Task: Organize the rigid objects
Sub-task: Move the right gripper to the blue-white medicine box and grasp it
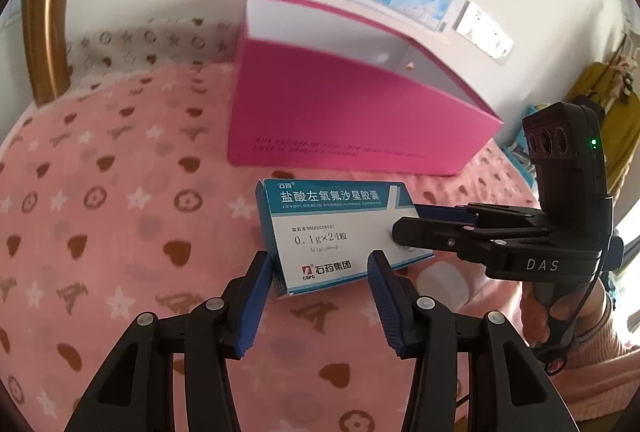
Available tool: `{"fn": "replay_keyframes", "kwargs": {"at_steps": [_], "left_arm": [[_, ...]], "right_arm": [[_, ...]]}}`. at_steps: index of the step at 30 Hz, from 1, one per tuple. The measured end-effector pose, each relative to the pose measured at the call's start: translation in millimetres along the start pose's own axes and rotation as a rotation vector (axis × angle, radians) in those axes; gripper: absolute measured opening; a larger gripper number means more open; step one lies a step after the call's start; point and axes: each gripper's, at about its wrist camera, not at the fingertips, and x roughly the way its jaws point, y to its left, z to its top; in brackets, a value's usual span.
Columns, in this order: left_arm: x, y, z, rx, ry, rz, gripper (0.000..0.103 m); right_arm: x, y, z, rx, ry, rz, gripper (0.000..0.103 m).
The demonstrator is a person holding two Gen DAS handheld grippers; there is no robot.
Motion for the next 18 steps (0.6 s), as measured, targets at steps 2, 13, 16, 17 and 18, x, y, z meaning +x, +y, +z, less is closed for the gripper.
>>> {"fn": "replay_keyframes", "kwargs": {"at_steps": [2, 13, 16, 17, 18], "left_arm": [[-4, -2, 4, 0.012, -0.014, -0.010, 0.049], [-24, -11, 26, 0.062, -0.078, -0.029, 0.049], [-26, -13, 31, 0.072, -0.092, -0.022, 0.049], [-26, -14, 33, 0.075, -0.096, -0.018, 0.049], [-26, -15, 34, 0.076, -0.097, -0.016, 0.049]], "right_arm": [[-6, 3, 1, -0.009, -0.013, -0.019, 0.044], [-29, 13, 13, -0.032, -0.073, -0.045, 0.044], [-33, 15, 16, -0.038, -0.087, -0.046, 0.044], [-35, 15, 17, -0.042, -0.092, -0.046, 0.044], [-36, 15, 18, -0.044, -0.096, -0.047, 0.044]]}}
